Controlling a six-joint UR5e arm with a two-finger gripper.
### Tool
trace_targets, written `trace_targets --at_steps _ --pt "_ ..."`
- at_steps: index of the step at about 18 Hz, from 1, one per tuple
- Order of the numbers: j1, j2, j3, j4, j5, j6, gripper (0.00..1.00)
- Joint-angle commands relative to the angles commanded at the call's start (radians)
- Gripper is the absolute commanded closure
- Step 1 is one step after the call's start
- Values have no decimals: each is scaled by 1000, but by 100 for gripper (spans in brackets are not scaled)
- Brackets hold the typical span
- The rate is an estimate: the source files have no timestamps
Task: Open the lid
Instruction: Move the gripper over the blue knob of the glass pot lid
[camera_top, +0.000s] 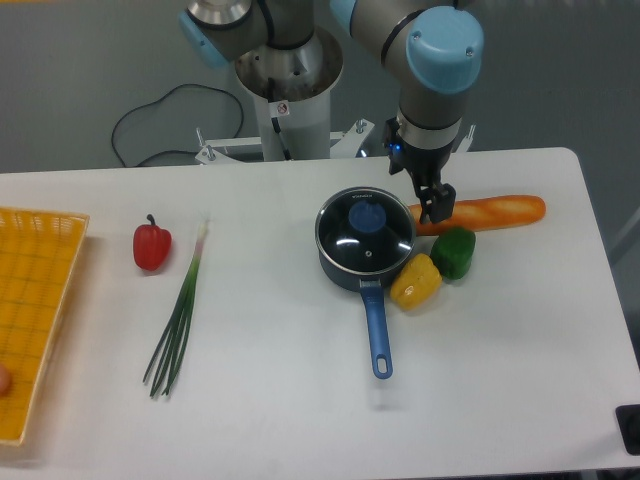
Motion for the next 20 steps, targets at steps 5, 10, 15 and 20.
trace_targets --at_steps 5,10,15,20 --pt "-17 2 3 -2 3 -3 0" --pt "-29 15 -23 0 3 -18 0" --pt "-14 43 -77 -2 -5 -18 0" --pt "-12 48 -87 -14 -3 -61 0"
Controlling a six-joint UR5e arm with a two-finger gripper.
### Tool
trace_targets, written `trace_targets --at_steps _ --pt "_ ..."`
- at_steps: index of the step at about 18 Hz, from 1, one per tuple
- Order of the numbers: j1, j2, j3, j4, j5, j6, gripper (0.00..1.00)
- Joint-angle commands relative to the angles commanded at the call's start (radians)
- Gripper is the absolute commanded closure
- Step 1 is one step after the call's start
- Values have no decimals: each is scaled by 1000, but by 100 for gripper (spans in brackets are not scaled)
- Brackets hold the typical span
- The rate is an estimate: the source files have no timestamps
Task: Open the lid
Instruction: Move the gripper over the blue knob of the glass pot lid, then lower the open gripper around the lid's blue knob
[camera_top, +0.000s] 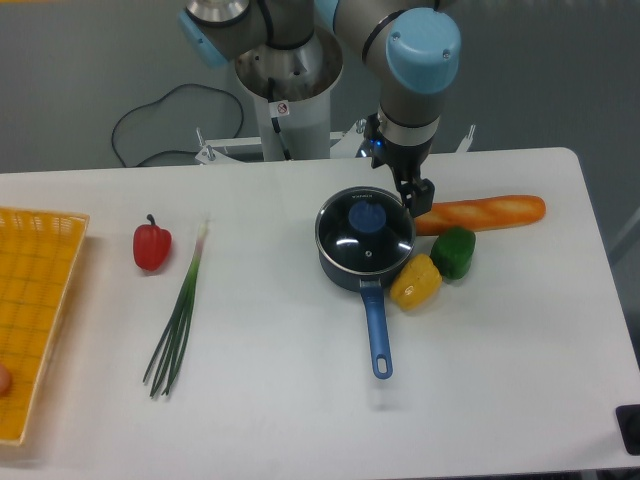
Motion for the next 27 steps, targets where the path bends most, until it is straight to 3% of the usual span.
trace_targets --at_steps 5,9,12,21,25,27 --pt "-11 12 -34 5 -3 -155 0" --pt "-11 34 -66 2 -8 -184 0" --pt "-14 38 -75 6 -8 -308 0" --pt "-49 -6 -74 20 -74 -638 0" --pt "-72 -43 -78 112 -74 -686 0" --pt "-75 -49 -78 117 -71 -706 0"
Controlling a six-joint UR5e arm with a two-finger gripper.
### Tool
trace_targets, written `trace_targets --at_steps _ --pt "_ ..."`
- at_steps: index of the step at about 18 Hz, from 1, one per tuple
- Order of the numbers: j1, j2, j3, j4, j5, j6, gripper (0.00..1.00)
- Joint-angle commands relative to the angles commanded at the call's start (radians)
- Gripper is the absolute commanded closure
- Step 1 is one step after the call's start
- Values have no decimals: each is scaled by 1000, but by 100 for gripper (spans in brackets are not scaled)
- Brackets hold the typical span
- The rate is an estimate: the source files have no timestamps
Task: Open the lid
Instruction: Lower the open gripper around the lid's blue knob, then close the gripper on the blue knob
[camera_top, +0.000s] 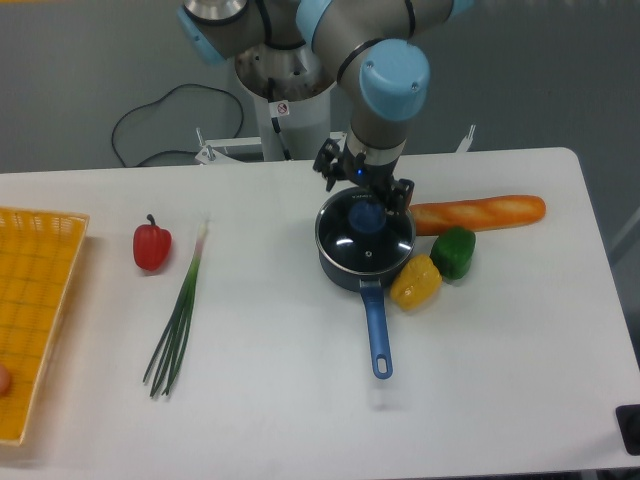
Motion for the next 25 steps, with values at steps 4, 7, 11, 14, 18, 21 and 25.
trace_targets --at_steps 4,7,11,14,18,21,25 --pt "0 3 -2 73 6 6 0" --pt "-2 -2 -20 97 38 8 0" --pt "0 -21 -32 103 67 6 0" --pt "2 -28 -38 103 66 2 0" --pt "11 -32 -49 103 66 1 0" --pt "21 -40 -55 103 66 2 0" --pt "35 -43 -60 103 58 -3 0"
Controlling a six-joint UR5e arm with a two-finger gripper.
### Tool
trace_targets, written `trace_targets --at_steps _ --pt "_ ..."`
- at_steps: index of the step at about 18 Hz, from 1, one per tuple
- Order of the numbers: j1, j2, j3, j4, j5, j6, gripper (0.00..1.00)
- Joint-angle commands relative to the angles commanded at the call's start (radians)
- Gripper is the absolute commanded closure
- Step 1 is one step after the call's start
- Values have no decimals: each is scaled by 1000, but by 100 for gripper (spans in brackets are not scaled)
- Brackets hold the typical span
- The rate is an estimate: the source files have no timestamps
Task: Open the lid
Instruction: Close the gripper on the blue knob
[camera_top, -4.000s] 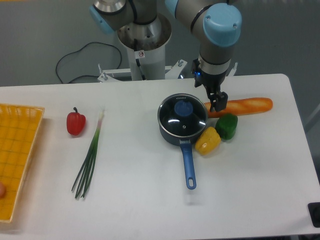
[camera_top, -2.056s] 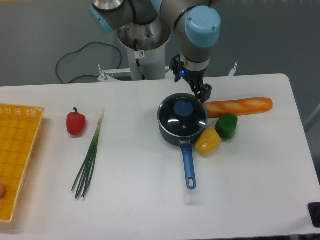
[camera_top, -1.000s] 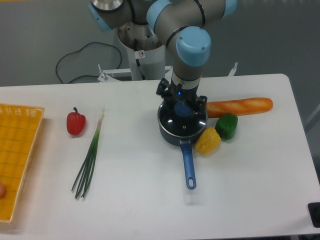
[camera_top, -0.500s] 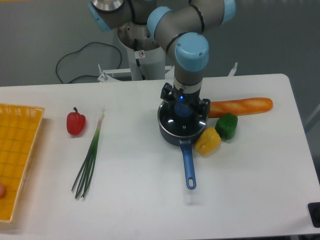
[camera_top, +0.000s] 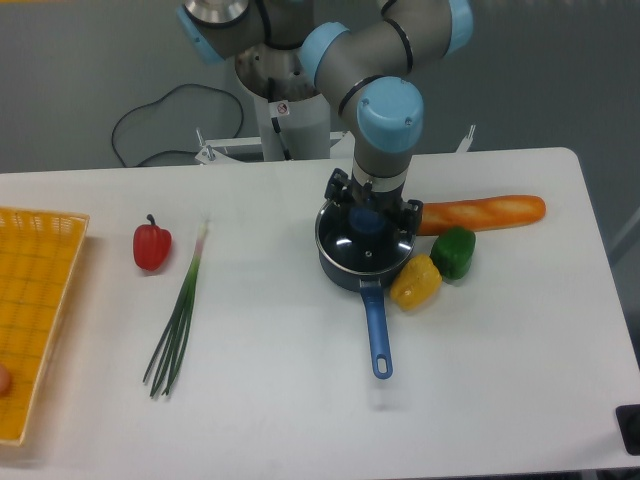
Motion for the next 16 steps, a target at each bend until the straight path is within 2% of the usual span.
trace_targets --at_steps 4,9,16 --pt "6 0 -5 -2 -3 -3 0" --pt "6 0 -8 -3 -6 -92 0" --pt "8 0 -8 -8 -28 -126 0"
